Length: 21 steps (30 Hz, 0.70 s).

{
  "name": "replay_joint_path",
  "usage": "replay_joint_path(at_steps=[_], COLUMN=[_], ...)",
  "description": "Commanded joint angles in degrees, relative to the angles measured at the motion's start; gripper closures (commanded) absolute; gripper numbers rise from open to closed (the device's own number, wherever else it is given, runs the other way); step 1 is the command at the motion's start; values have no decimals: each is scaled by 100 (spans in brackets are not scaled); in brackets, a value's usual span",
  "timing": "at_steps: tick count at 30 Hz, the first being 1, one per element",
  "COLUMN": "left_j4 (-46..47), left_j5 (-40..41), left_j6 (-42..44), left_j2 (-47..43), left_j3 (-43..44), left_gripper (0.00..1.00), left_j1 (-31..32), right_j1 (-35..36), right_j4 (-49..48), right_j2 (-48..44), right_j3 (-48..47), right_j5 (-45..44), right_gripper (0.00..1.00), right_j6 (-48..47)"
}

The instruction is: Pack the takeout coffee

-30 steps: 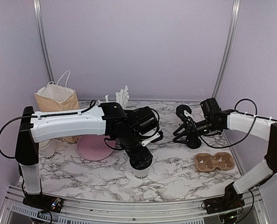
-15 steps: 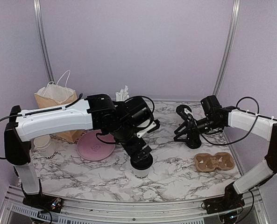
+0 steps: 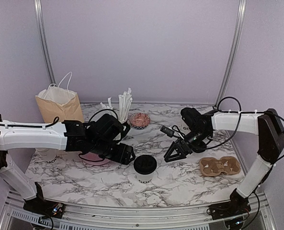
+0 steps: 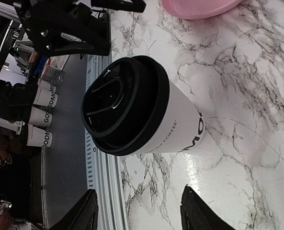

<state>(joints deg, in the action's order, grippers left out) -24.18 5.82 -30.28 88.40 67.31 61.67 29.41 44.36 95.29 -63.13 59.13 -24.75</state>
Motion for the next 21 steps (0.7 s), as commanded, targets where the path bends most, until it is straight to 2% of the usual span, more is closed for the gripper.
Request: replay_joint_path(at_steps=[1,9,16,21], left_j4=[1705,2115,2090,2078], left_j5=[-716,-940,-929,-943], left_j6=[-1285,-1439,-1398,-1397], left_j2=[-367,-249,-157,-38], left_j3=[-731,-1009,-1022,-1031], left_gripper=[24,24,26,29], left_j1=[-23,-23,-32,-32], right_j1=[190,500,513,513], right_j4=[465,558,612,832], right_j2=[175,540,879,1104], right_j3=[-262,-399,-601,-812], right_j5=[499,654,760,986], right_gripper=[43,42,51,50], right_j6=[107,51,68,-80])
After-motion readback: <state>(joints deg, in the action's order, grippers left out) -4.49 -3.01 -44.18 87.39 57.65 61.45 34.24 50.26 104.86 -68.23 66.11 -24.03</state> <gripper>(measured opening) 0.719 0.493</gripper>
